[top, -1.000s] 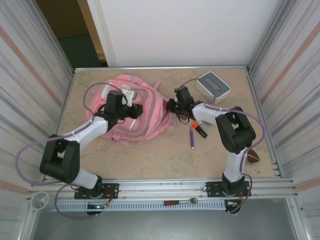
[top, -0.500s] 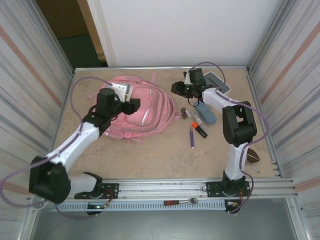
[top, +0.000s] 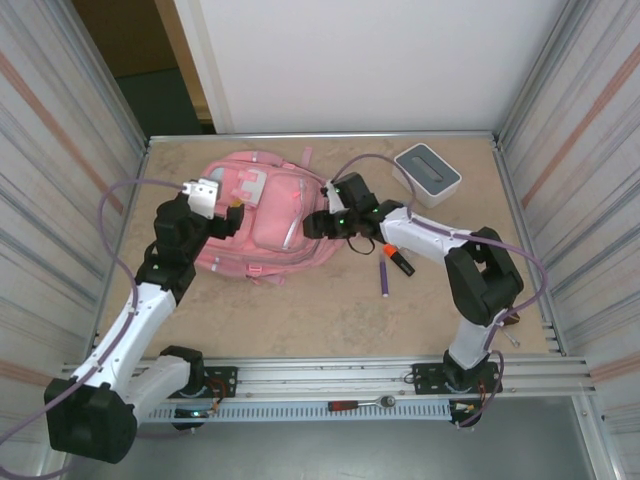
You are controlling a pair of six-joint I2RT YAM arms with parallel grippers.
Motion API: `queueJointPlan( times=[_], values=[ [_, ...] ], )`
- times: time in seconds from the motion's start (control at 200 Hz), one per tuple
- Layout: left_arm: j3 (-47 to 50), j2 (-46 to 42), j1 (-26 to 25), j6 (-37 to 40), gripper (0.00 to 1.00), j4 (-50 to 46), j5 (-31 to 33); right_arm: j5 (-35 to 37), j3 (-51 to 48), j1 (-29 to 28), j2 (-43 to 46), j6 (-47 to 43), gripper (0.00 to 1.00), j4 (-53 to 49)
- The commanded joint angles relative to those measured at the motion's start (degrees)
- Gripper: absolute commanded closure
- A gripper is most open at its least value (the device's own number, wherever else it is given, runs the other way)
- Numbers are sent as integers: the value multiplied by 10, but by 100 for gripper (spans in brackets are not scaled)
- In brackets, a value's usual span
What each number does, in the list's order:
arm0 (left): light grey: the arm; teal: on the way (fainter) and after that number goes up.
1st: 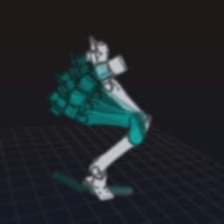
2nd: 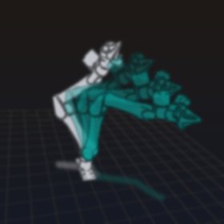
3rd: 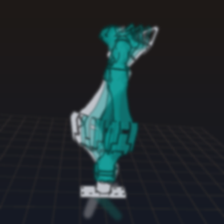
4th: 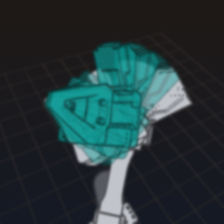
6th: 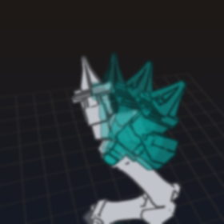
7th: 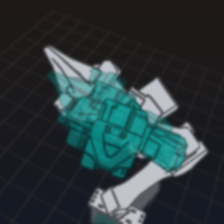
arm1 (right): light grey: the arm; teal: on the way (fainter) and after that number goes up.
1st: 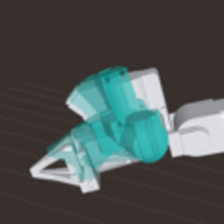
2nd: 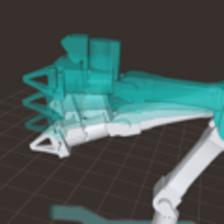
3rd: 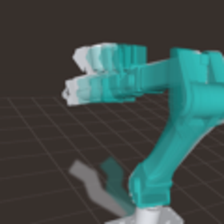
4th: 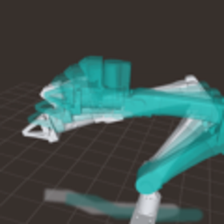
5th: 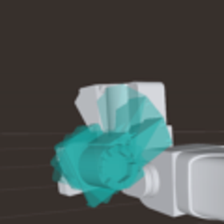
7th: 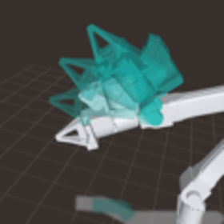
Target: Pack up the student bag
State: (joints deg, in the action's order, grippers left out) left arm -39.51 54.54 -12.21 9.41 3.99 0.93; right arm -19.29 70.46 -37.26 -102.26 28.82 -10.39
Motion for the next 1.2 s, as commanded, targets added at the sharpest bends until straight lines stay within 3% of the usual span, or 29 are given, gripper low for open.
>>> queueJointPlan(
  times=[0.0,0.08,0.25,0.451,0.626,0.812,1.192],
  values=[
    [13,10,3,85,12,6,-41,1,4,13,-35,-12,42,-20],
    [7,32,3,145,12,-39,-84,12,2,30,-49,-12,44,-25],
    [10,63,-14,182,12,-84,-22,47,31,73,-90,-24,50,-59],
    [43,44,-53,246,12,-73,-22,95,96,116,-136,-46,54,-82],
    [38,78,-89,323,15,-112,-46,51,152,128,-139,-51,53,-80],
    [67,98,-136,431,18,-124,-58,19,133,131,-89,-49,48,-68],
    [85,191,-179,442,31,-126,4,-25,73,152,-65,-29,46,-44]
  ],
)
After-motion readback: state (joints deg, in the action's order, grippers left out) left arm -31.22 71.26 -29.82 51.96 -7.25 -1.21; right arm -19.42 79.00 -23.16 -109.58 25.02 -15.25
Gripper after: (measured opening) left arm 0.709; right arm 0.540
